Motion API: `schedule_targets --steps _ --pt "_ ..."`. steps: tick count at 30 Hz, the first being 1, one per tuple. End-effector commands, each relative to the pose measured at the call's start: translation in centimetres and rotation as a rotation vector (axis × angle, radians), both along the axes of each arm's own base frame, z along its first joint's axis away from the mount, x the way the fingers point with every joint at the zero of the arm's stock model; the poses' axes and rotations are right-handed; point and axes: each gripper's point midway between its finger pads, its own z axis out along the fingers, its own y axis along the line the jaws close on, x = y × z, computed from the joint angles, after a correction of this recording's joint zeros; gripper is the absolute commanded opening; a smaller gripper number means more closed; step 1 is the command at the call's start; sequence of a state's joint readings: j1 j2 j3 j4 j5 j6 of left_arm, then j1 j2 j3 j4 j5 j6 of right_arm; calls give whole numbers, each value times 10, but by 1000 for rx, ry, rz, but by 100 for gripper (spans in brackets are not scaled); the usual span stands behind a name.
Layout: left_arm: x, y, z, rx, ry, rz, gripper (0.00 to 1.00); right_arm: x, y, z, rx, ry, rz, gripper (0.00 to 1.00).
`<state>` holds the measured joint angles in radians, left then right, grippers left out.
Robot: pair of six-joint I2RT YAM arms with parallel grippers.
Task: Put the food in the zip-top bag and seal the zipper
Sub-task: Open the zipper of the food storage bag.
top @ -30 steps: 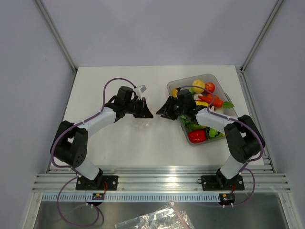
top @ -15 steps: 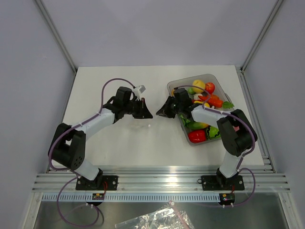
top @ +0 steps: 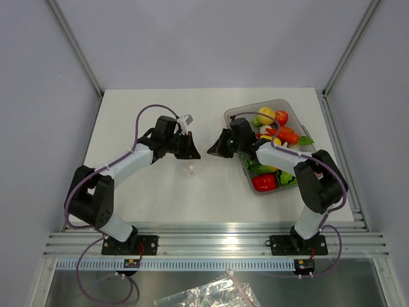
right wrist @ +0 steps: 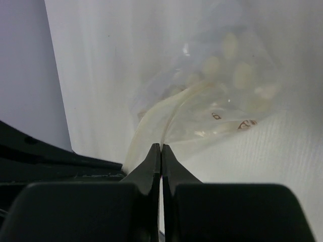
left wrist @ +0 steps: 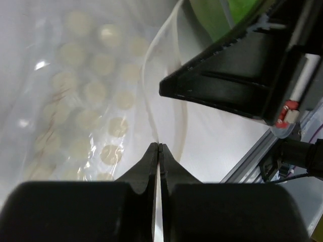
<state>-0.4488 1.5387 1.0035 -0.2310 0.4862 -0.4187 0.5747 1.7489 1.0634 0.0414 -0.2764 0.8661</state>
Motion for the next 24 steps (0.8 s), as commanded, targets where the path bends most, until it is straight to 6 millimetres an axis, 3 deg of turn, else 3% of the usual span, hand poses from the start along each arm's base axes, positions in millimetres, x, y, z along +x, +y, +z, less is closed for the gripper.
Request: schedule_targets --steps 1,6,19,24 --pt "13 -5 11 72 -70 2 12 -2 15 40 -7 -117 34 0" --pt "14 -11 10 92 -72 -11 39 -6 18 38 -24 -97 49 0" --pt "15 -1 -9 176 -28 27 31 -10 11 46 -24 -117 25 0" --pt "13 -7 -14 212 -21 17 28 -10 14 51 1 -120 32 0"
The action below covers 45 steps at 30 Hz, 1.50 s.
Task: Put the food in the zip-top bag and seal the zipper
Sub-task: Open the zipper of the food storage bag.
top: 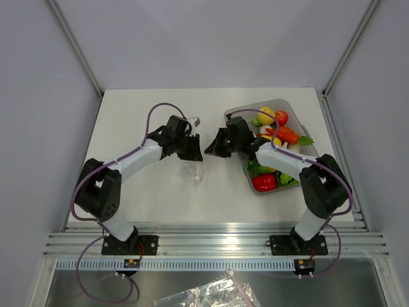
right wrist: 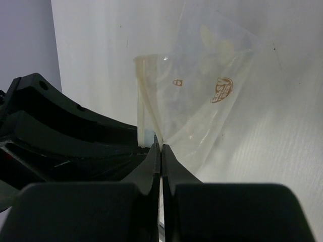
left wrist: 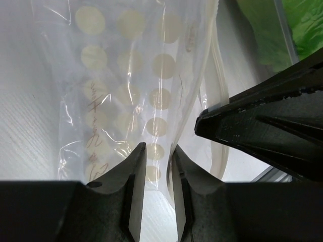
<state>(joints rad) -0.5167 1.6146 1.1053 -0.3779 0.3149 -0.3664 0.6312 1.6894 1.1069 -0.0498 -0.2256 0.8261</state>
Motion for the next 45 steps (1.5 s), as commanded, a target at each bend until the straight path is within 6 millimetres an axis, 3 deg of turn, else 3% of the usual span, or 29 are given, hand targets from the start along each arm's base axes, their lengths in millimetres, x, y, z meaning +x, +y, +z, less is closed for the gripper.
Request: schedule_targets --steps 1,2,3,4,8,11,15,16,18,19,23,25,28,29,33,36,42,45 --pt "9 -8 5 40 -32 0 28 4 5 27 40 -67 0 0" --pt "8 -12 4 48 -32 -8 28 4 5 26 37 -66 2 0" --pt "9 -14 3 52 -31 -8 7 4 7 26 34 -67 6 0" --pt "10 -14 4 54 -28 -2 0 5 6 25 27 -64 6 0" --pt "22 4 23 100 -78 48 0 8 -14 8 -116 -54 -27 0" --pt "30 16 55 92 -133 74 0 17 -28 3 -216 -67 -56 0" --pt "38 24 104 99 -213 88 0 38 -23 36 -265 -124 -47 0" --pt "44 22 126 77 -256 90 0 41 -23 43 -263 -141 -45 0" --pt "44 22 142 68 -278 90 0 50 -24 56 -278 -187 -57 0" --pt "46 22 161 44 -315 96 0 53 -26 56 -301 -193 -66 0" --pt "45 16 186 -13 -351 80 0 56 -31 47 -360 -169 -63 0" --pt "45 18 182 4 -348 73 0 52 -27 58 -304 -191 -67 0" --pt "46 24 146 91 -277 58 0 50 -27 59 -272 -202 -79 0" --pt "43 22 121 112 -218 35 0 48 -24 59 -254 -199 -69 0" --pt "33 10 78 76 -136 3 0 42 -13 48 -206 -163 -34 0" --pt "30 5 62 72 -101 2 0 37 -12 35 -194 -127 -29 0" --pt "31 -8 56 75 -75 -20 0 37 -25 23 -268 -121 -48 0" --pt "35 -17 55 71 -66 -10 0 43 -53 22 -400 -148 -119 0"
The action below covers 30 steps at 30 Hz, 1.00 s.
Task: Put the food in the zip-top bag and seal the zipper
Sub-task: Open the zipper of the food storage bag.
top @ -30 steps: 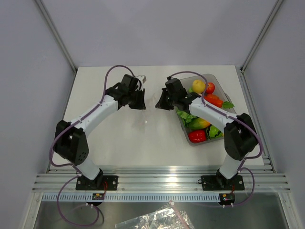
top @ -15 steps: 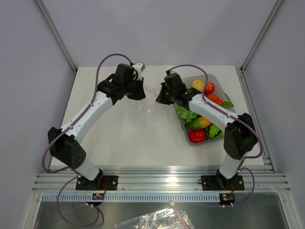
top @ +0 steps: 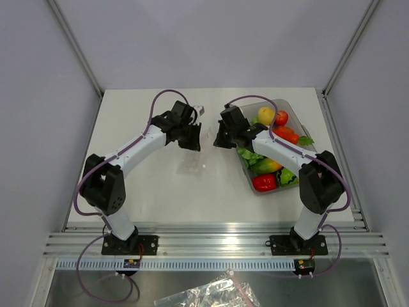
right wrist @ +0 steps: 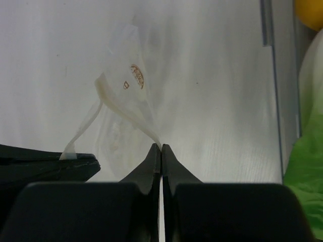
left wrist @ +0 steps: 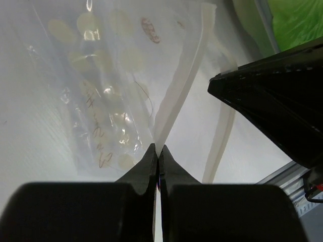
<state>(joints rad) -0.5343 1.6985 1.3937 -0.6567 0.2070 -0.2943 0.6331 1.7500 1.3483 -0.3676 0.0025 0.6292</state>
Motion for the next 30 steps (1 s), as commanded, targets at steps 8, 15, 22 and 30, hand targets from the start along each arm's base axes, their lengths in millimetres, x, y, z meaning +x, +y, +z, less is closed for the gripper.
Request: schedule_targets --steps 8,15,22,30 --pt "25 -33 14 -84 3 34 0 -5 -42 44 -132 -110 -55 37" --pt "30 -38 10 -78 6 46 0 -20 -82 94 -150 -257 -138 47" --pt "37 -42 15 -48 -1 87 0 -1 -145 92 -234 -246 -280 58" --pt "36 -35 20 21 -24 151 0 41 -195 69 -224 -143 -340 68"
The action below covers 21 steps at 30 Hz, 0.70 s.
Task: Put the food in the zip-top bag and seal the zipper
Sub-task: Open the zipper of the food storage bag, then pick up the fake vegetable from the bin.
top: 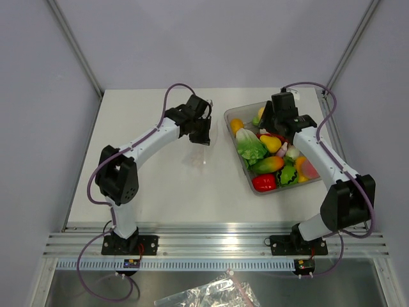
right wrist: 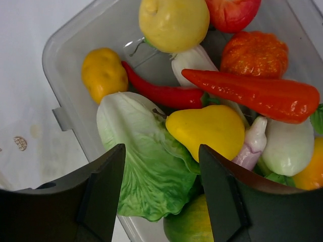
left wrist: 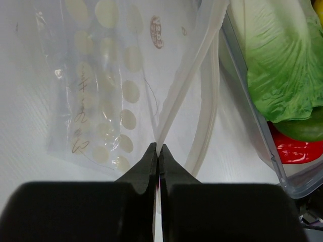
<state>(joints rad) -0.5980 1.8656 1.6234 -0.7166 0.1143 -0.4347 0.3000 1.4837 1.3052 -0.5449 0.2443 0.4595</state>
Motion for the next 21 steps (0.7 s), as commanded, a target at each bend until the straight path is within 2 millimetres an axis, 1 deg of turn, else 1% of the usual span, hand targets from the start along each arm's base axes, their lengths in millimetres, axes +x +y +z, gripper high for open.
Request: schedule_targets --steps 1,2,3,4,5,6,7,8,9,11,12,14,16,17,18,19,20,21 --pt "7 3 14 16 -42 49 0 8 9 3 53 20 72 68" --pt "7 4 12 20 -39 53 0 10 9 1 62 21 69 68" --pt "7 5 11 22 -38 59 0 11 6 -4 66 36 44 68" --pt "9 7 11 29 -42 89 0 13 -6 -9 52 43 -10 66" --pt "8 8 9 32 -40 102 0 14 -12 -12 53 50 -38 66" --pt "9 9 9 28 -40 118 0 15 -18 -20 65 65 -72 66" --pt "12 10 9 34 -55 147 0 18 -29 -24 89 70 -95 65" --pt "13 10 11 37 -64 157 0 19 -34 -26 100 76 -109 65" --pt "13 9 13 35 -73 161 0 17 -40 -32 115 97 -138 65" --pt "14 7 14 26 -75 163 0 13 -65 -40 108 114 -241 66" --pt "15 6 17 13 -85 161 0 9 -73 -48 132 119 -291 67" --pt "16 4 20 6 -94 153 0 6 -84 -56 177 114 -352 67" --pt "17 2 19 -3 -95 145 0 3 -83 -67 252 99 -391 68" --pt "17 1 19 -7 -96 141 0 8 -84 -66 284 72 -414 69" --pt "17 -1 19 -11 -93 133 0 5 -86 -74 283 77 -438 70" --pt "17 -2 19 -15 -94 126 0 7 -86 -75 290 63 -446 72" --pt "17 -3 19 -16 -95 122 0 10 -88 -76 298 50 -463 75" --pt "17 -3 19 -16 -99 118 0 13 -92 -81 311 36 -492 76"
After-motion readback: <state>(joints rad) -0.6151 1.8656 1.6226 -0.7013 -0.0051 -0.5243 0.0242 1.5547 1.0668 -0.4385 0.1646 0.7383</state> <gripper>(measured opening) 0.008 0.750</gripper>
